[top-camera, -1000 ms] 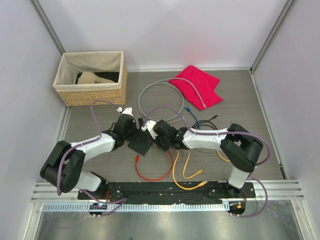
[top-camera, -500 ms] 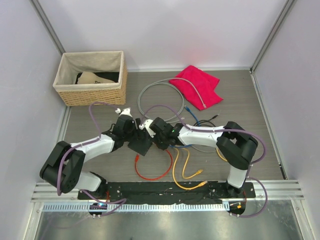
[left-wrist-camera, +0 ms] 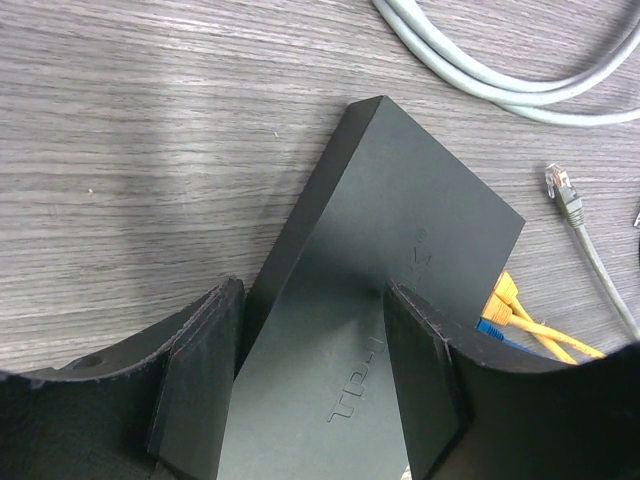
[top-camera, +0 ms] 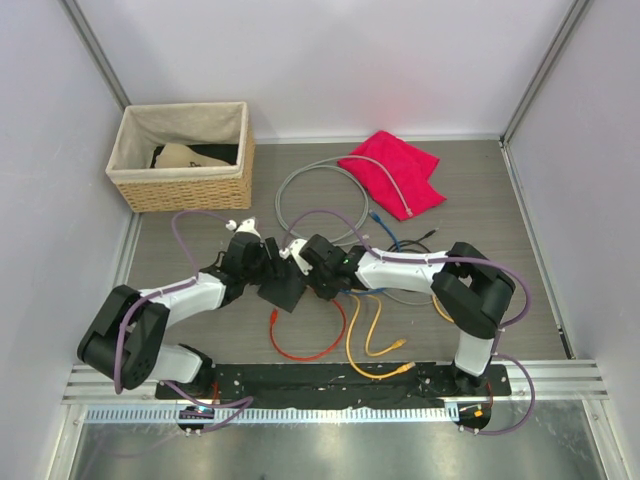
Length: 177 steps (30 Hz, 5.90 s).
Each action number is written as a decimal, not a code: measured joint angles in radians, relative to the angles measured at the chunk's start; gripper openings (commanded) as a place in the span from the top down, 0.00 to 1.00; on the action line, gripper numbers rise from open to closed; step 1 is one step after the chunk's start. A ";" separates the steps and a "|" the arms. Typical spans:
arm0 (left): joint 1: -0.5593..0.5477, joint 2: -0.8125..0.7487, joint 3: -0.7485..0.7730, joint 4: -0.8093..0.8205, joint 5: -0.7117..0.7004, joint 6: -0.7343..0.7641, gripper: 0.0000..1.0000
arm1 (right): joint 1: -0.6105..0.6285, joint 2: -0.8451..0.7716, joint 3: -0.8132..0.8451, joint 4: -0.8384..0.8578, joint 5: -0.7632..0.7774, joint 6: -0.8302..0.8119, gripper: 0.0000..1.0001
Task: Insert the plug into the switch port
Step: Insert the connector into the switch port.
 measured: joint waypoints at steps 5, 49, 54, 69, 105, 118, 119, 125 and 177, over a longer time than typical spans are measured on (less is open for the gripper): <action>0.000 0.002 -0.001 0.005 0.004 0.003 0.37 | -0.011 0.000 0.004 -0.005 0.002 0.000 0.99; 0.011 0.198 0.176 0.034 0.088 0.102 0.28 | -0.014 -0.045 -0.117 0.206 0.014 -0.126 0.99; 0.017 0.233 0.188 0.068 0.112 0.103 0.33 | -0.016 -0.045 -0.110 0.189 0.018 -0.125 0.99; -0.023 0.171 0.092 0.137 0.069 0.034 0.40 | -0.019 -0.044 -0.039 0.051 0.017 -0.130 0.99; -0.103 0.114 0.051 0.109 -0.069 -0.017 0.40 | -0.045 -0.033 -0.059 0.089 -0.094 -0.221 0.99; -0.130 0.076 0.056 0.014 -0.151 -0.020 0.41 | -0.055 -0.018 -0.043 0.097 -0.142 -0.229 0.90; -0.129 0.074 0.060 0.002 -0.155 -0.023 0.41 | -0.055 -0.018 -0.046 0.101 -0.143 -0.229 0.88; -0.128 0.084 0.121 -0.106 -0.172 -0.022 0.41 | -0.055 -0.038 -0.090 0.154 -0.144 -0.232 0.64; -0.052 0.158 0.202 -0.144 -0.044 0.026 0.42 | -0.103 -0.188 -0.309 0.267 -0.097 -0.095 0.73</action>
